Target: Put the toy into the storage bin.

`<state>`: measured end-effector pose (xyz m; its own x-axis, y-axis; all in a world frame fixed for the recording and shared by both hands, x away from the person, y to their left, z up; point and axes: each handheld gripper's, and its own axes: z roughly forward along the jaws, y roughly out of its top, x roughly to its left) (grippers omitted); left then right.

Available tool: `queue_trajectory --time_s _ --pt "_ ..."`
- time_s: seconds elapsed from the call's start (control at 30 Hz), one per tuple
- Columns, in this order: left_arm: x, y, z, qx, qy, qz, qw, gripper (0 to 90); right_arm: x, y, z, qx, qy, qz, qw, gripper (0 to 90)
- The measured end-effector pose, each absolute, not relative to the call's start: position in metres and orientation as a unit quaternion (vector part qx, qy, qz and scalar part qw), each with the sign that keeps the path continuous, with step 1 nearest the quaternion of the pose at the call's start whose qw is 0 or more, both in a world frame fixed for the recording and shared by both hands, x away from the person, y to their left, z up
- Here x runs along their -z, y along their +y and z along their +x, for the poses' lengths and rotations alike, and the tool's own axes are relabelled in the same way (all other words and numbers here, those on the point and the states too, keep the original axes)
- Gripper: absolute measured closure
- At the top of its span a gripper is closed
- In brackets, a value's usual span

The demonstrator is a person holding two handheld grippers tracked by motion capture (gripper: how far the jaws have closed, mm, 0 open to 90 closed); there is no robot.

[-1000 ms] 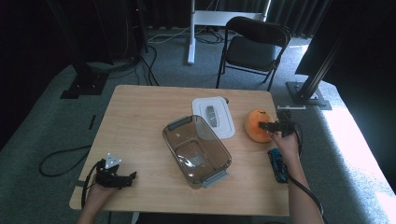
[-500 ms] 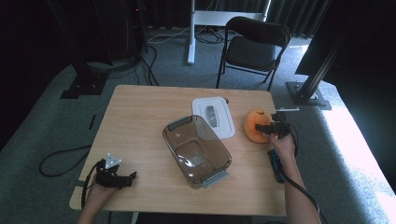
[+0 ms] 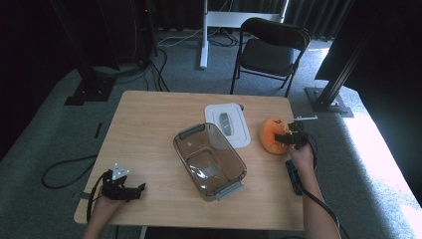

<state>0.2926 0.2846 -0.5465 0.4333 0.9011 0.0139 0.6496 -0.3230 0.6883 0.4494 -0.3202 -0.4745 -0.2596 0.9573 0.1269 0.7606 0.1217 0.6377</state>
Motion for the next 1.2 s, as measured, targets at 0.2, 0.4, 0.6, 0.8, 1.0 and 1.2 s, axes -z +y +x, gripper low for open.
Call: queue_trajectory --time_s 0.2,0.4,0.6,0.8,1.0,1.2 --pt "0.546 0.285 0.293 -0.203 0.492 0.787 0.310 2.2 0.465 -0.321 0.445 -0.303 0.733 0.584 0.171 71.2" --pt "0.546 0.285 0.293 -0.203 0.493 0.787 0.310 2.2 0.449 -0.320 0.438 -0.318 0.733 0.575 0.174 73.7" --pt "0.546 0.285 0.293 -0.203 0.493 0.787 0.310 2.2 0.429 -0.312 0.429 -0.336 0.745 0.548 0.181 73.7" --pt "0.546 0.285 0.293 -0.203 0.492 0.787 0.310 2.2 0.414 -0.303 0.421 -0.354 0.752 0.525 0.182 73.6" --pt "0.546 0.285 0.293 -0.203 0.493 0.787 0.310 2.2 0.399 -0.291 0.414 -0.363 0.764 0.502 0.180 73.6" --pt "0.546 0.285 0.293 -0.203 0.493 0.787 0.310 2.2 0.386 -0.279 0.405 -0.377 0.773 0.476 0.182 73.6"
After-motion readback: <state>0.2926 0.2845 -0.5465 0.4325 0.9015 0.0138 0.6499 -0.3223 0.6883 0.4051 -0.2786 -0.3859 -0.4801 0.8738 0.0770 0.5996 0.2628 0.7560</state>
